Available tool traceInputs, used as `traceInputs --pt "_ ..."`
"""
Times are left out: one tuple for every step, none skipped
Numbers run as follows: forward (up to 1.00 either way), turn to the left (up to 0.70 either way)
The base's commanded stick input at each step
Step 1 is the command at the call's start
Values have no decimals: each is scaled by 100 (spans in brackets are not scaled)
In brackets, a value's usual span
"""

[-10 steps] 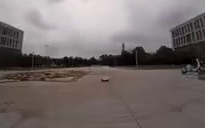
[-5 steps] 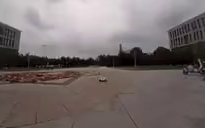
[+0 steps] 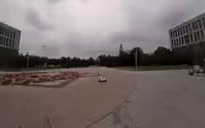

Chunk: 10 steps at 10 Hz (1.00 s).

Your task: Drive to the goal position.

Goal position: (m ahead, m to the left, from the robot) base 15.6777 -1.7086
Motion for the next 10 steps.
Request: traceInputs --pt "100 0" --pt "100 0" --pt "100 0" --pt "100 2" --pt "100 27" --pt "100 19" --pt "100 0" --pt "100 0" --pt "100 0" --pt "100 0"
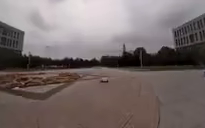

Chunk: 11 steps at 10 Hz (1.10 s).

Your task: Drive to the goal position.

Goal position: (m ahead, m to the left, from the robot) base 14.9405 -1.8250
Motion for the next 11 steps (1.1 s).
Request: traceInputs --pt "100 0" --pt "100 0" --pt "100 0" --pt "100 0" --pt "100 0" --pt "100 0" --pt "100 0" --pt "100 0" --pt "100 0" --pt "100 0" --pt "100 14"
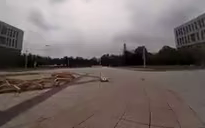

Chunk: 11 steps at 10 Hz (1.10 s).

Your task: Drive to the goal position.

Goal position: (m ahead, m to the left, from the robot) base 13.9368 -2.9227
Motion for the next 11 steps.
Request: traceInputs --pt "100 13" --pt "100 0" --pt "100 0" --pt "100 0" --pt "100 0" --pt "100 0" --pt "100 0" --pt "100 0" --pt "100 9" --pt "100 20" --pt "100 0"
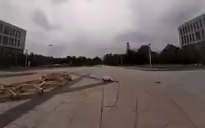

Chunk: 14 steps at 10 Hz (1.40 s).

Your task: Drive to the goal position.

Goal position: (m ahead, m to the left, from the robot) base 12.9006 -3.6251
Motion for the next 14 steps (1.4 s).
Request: traceInputs --pt "100 0" --pt "100 0" --pt "100 0" --pt "100 0" --pt "100 0" --pt "100 0" --pt "100 0" --pt "100 0" --pt "100 0" --pt "100 0" --pt "100 0" --pt "100 0" --pt "100 0" --pt "100 0"
